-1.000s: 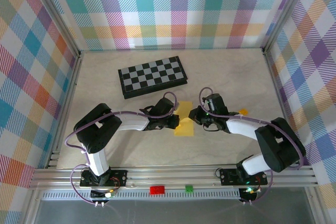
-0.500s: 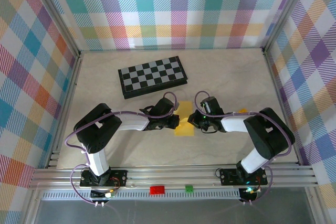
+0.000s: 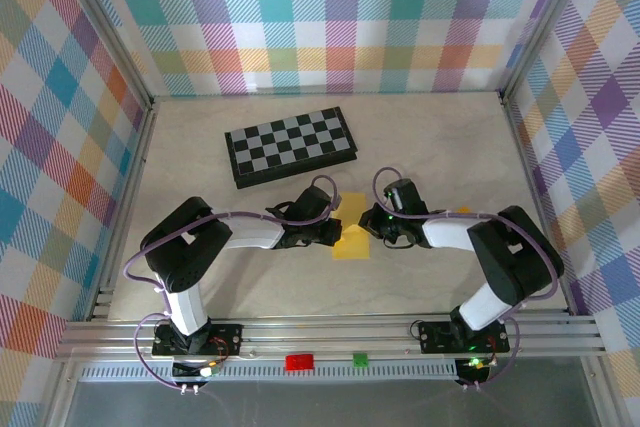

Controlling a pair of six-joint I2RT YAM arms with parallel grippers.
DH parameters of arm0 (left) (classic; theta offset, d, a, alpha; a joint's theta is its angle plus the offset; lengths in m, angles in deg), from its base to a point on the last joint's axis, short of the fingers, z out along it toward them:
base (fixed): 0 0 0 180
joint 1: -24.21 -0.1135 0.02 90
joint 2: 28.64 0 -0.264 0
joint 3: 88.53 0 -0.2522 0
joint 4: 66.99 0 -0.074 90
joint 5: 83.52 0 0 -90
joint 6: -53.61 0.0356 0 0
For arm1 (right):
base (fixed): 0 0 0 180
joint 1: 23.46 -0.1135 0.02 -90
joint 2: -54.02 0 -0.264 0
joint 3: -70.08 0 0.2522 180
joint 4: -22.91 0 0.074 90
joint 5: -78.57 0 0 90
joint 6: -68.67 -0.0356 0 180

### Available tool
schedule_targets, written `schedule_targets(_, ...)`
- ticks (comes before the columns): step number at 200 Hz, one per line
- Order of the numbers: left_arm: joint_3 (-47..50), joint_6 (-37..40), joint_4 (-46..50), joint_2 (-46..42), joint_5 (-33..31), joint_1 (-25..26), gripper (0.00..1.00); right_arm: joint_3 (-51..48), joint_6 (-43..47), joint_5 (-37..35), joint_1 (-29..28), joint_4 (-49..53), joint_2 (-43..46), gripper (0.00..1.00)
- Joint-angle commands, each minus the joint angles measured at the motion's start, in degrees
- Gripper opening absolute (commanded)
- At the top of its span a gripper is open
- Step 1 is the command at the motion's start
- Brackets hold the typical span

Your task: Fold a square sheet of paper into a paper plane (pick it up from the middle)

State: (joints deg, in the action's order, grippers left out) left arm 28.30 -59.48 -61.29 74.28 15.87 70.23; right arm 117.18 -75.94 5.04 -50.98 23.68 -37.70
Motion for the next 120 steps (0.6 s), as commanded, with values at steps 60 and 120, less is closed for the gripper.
schedule_targets(60, 1.11, 0.65, 5.11, 1.23, -1.21, -0.21, 0.0, -1.16, -1.56, 1.38, 0.96, -1.68, -0.46, 0.09)
schedule_targets(120, 1.28, 0.42, 4.77, 1.1, -1.04, -0.16, 0.0, 3.6, 3.44, -0.74, 1.43, 5.9, -0.74, 0.1)
